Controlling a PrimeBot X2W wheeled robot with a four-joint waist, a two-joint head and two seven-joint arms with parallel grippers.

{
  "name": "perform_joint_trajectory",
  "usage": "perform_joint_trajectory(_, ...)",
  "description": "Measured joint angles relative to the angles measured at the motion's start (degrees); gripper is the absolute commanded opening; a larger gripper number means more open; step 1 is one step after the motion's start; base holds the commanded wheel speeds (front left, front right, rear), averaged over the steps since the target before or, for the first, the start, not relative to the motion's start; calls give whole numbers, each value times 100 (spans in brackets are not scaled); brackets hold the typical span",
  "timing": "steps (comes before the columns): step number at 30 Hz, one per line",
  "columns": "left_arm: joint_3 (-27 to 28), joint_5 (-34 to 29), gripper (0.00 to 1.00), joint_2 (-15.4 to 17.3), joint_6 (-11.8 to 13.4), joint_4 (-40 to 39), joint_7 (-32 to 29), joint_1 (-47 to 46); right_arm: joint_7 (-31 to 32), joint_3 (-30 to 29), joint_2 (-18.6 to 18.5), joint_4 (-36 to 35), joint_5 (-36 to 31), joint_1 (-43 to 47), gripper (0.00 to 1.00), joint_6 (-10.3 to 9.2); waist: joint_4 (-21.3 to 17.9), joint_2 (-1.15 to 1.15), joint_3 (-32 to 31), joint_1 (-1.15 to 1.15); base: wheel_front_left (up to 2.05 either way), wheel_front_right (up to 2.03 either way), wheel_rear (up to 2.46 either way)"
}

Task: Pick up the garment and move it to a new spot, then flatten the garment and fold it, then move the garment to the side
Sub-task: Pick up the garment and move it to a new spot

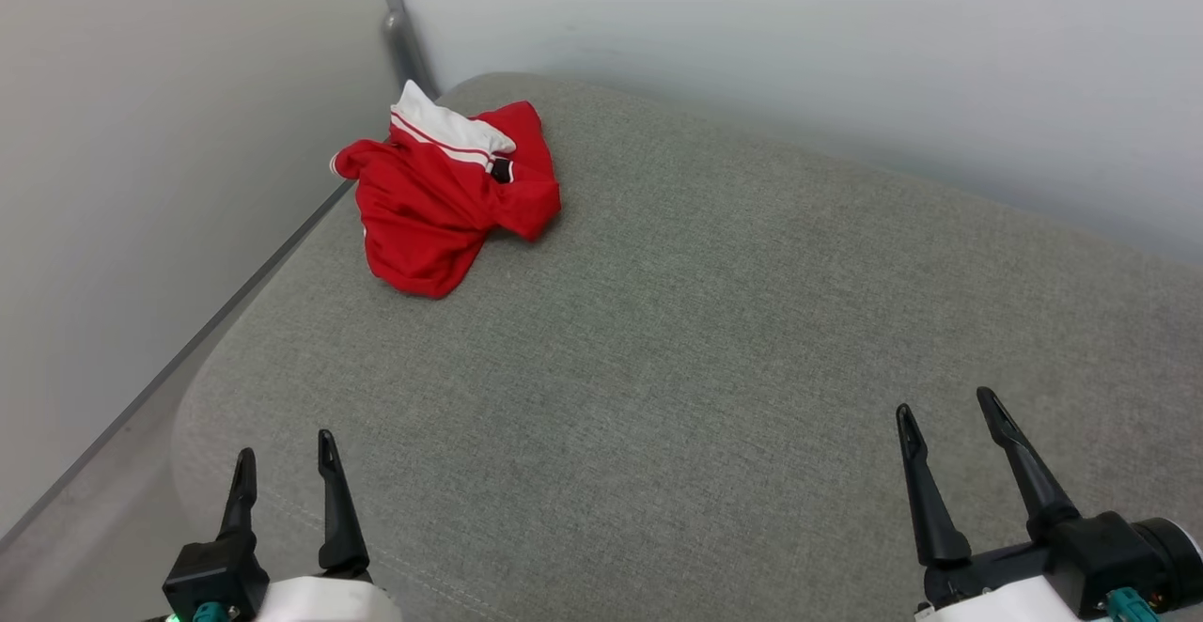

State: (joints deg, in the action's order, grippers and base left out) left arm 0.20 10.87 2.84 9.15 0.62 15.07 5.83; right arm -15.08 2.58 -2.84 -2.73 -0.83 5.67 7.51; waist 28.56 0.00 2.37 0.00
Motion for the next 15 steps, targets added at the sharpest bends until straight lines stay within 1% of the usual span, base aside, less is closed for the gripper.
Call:
perform_joint_trajectory(2, -1, 18, 100, -1, -8, 54, 0, -57, -1, -25, 0, -9, -30, -10, 100, 0, -12, 0, 14, 0, 0, 0, 0)
perform_joint_trajectory(3, 16, 45, 100, -2, -53, 88, 0, -125, -1, -41, 0, -22, -45, -12, 100, 0, -19, 0, 25, 0, 0, 0, 0)
perform_joint_trajectory(7, 290, -37, 100, 2, -327, 302, 0, -715, -1, -71, 0, -89, -157, -64, 100, 0, -102, 0, 136, 0, 0, 0, 0)
perform_joint_trajectory(11, 691, -86, 100, 212, -648, 612, 0, -1568, -1, -146, 1, -178, -331, -249, 100, 0, -251, 0, 381, 0, 0, 0, 0)
perform_joint_trajectory(15, 1045, -41, 100, 412, -931, 726, 0, -2492, -1, -336, 2, -333, -553, -494, 100, 0, -414, 0, 755, 0, 0, 0, 0)
